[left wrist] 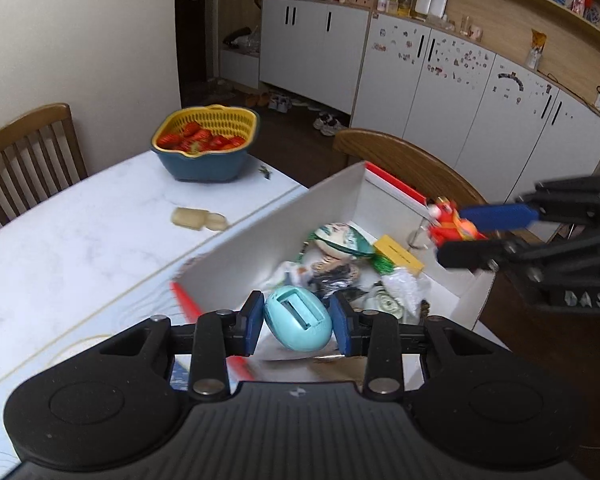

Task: Organize objects
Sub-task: 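Carry the teal egg in left tool while right tool carries the dragon keychain to the shoebox, then open left tool to drop the teal egg while right tool releases the dragon keychain inside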

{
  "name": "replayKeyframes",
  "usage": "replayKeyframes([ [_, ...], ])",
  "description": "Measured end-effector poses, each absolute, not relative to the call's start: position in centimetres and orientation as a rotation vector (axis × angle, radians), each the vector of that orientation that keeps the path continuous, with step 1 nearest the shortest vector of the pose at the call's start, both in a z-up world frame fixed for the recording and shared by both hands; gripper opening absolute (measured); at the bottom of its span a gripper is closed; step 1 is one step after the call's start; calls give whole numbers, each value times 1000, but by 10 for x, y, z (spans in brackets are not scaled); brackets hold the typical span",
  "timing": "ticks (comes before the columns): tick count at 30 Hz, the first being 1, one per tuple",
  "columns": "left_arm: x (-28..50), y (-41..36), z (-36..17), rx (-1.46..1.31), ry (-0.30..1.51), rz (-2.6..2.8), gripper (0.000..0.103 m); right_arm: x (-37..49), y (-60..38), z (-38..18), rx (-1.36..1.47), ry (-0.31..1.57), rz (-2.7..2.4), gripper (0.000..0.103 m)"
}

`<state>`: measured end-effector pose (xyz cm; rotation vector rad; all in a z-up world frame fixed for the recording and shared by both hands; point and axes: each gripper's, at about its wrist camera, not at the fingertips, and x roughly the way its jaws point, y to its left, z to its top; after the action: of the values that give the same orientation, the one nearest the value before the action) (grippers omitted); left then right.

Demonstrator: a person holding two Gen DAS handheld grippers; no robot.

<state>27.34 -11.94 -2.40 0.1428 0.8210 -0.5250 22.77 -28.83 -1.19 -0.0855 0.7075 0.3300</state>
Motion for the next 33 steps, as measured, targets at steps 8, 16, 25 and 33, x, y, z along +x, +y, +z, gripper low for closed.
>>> replayKeyframes([
  [8,284,-168,-49,171,868,-505,35,266,-310,-26,-84,726,342,36],
  [16,299,-199,-78,194,928,-482,35,296,-314,-62,-109,819,353,36],
  [25,309,-212,-107,228,996,-459,35,316,-314,-100,-107,976,376,36],
  [33,320,-213,-123,226,1059,-451,35,317,-313,-115,-131,1033,386,37],
])
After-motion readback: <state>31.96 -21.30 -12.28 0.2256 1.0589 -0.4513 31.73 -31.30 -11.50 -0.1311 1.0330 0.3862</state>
